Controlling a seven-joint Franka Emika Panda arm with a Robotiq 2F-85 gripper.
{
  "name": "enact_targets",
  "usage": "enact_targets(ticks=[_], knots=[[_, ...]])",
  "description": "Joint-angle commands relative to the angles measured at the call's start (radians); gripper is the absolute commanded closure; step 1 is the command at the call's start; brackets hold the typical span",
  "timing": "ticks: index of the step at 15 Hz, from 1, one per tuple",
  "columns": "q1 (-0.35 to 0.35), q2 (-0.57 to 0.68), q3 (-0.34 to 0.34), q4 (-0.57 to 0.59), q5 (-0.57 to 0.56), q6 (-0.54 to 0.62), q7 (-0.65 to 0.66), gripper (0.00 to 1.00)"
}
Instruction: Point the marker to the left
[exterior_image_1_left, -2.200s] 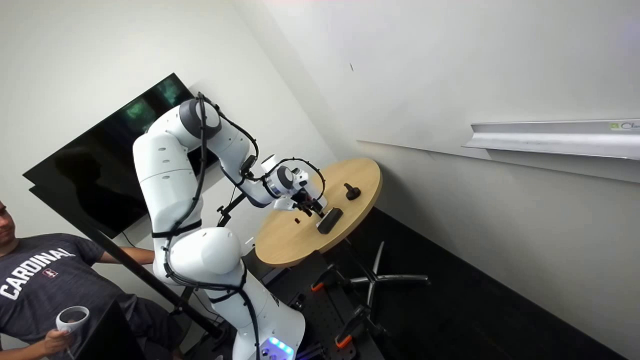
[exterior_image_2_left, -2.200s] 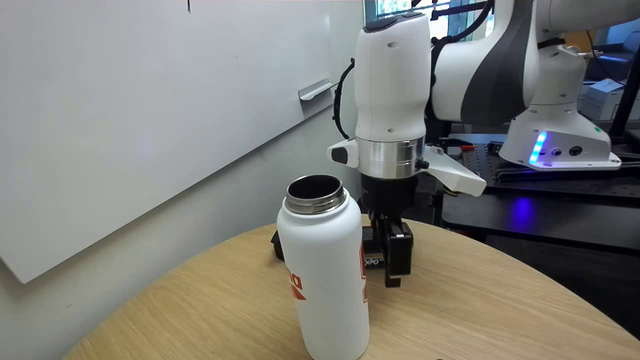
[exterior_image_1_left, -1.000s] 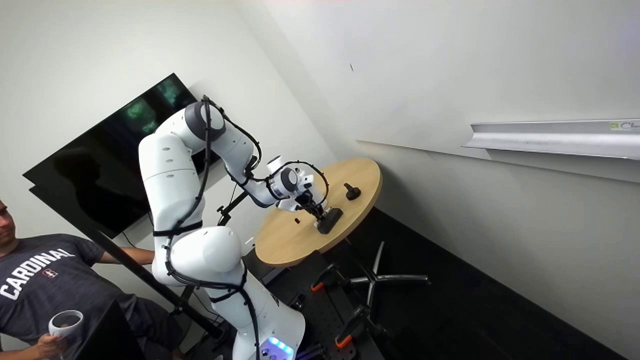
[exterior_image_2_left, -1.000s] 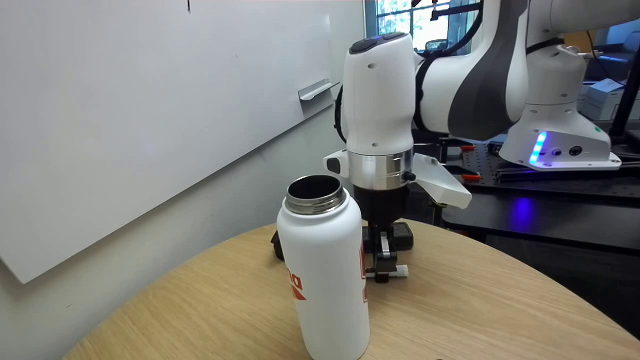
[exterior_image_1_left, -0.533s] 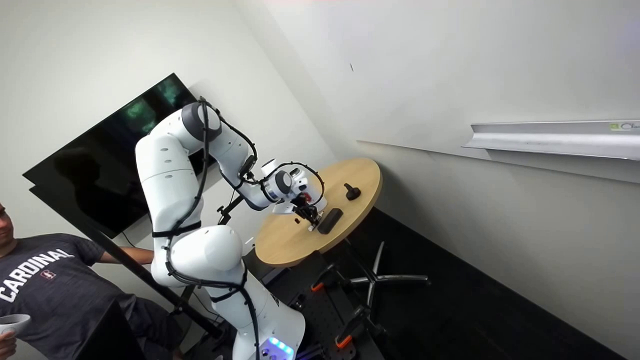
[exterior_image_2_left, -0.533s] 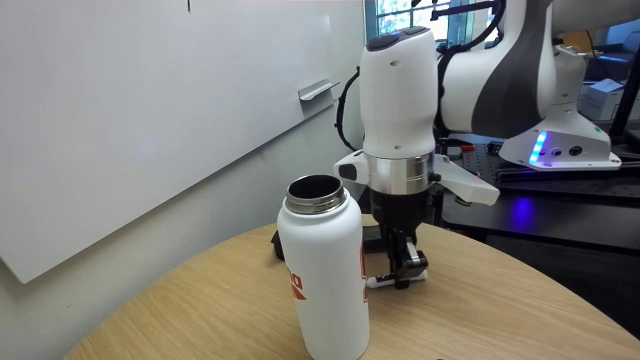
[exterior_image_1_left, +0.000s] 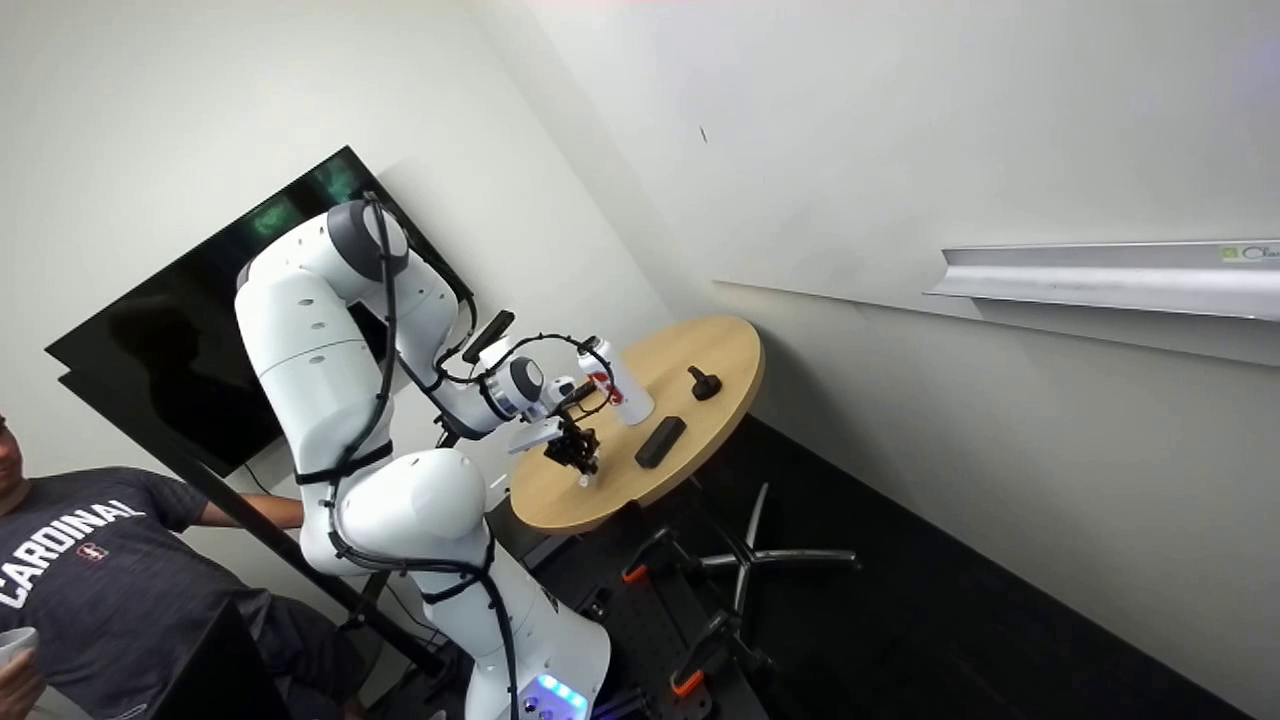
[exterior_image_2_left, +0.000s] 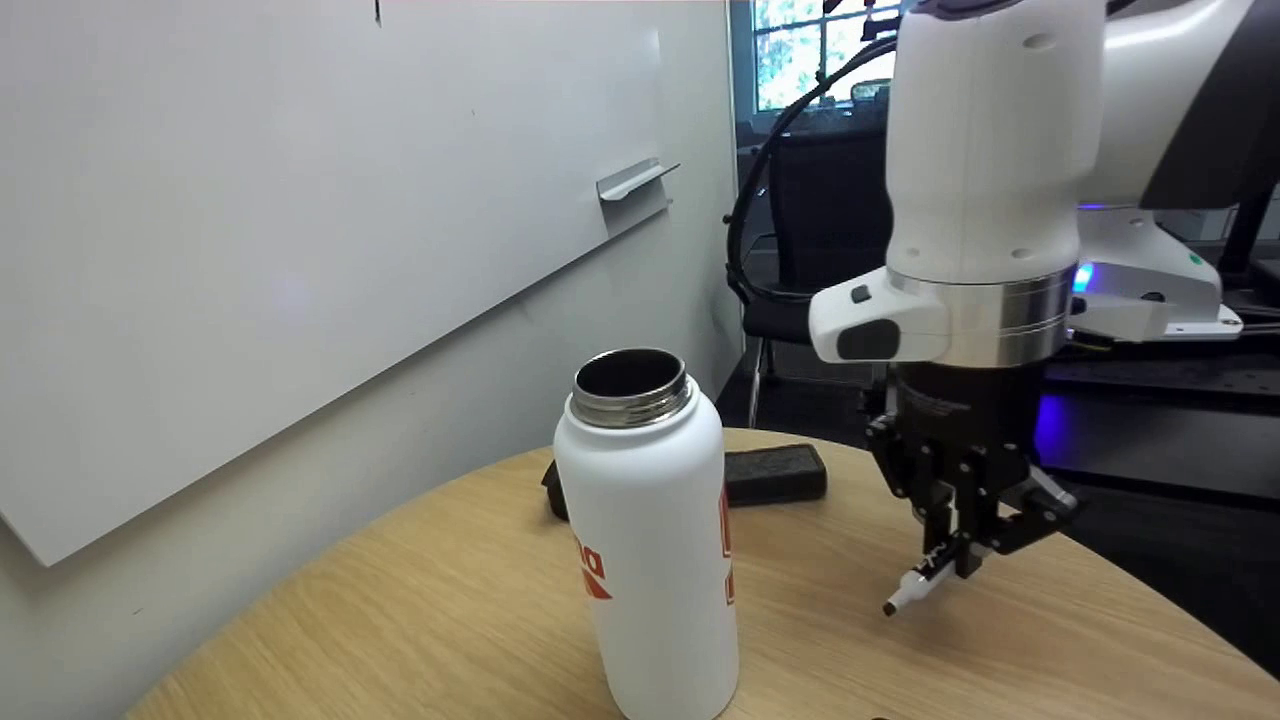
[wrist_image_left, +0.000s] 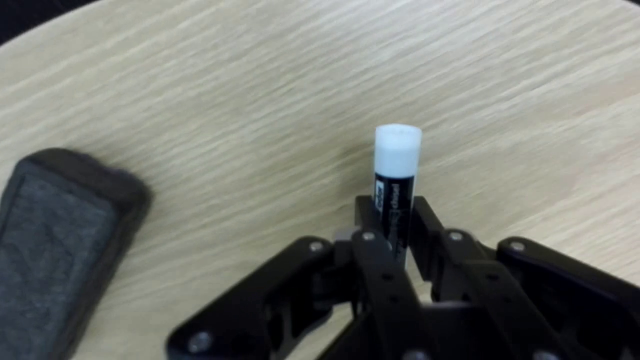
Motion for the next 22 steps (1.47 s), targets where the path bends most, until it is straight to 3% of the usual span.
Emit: enact_targets(ticks=[1, 7, 10, 17, 18, 19, 22], knots=[[-0.013, -0.032, 0.037, -0.021, -0.030, 0.002, -0.152, 0.95], [-0.017, 0.007, -0.002, -0.006, -0.182, 0.108, -0.311, 0.95], [-0.056, 0.046, 0.011, 0.004, -0.180, 0.173, -0.397, 0.95], [-0.145, 0.107, 0.073, 0.032, -0.156, 0.165, -0.520, 0.95], [-0.150, 0.107, 0.077, 0.034, -0.157, 0.162, -0.520, 0.55], [-0.155, 0.105, 0.085, 0.036, -0.159, 0.158, -0.527, 0.54], [-0.140, 0.060, 0.088, 0.021, -0.161, 0.128, -0.497, 0.34]])
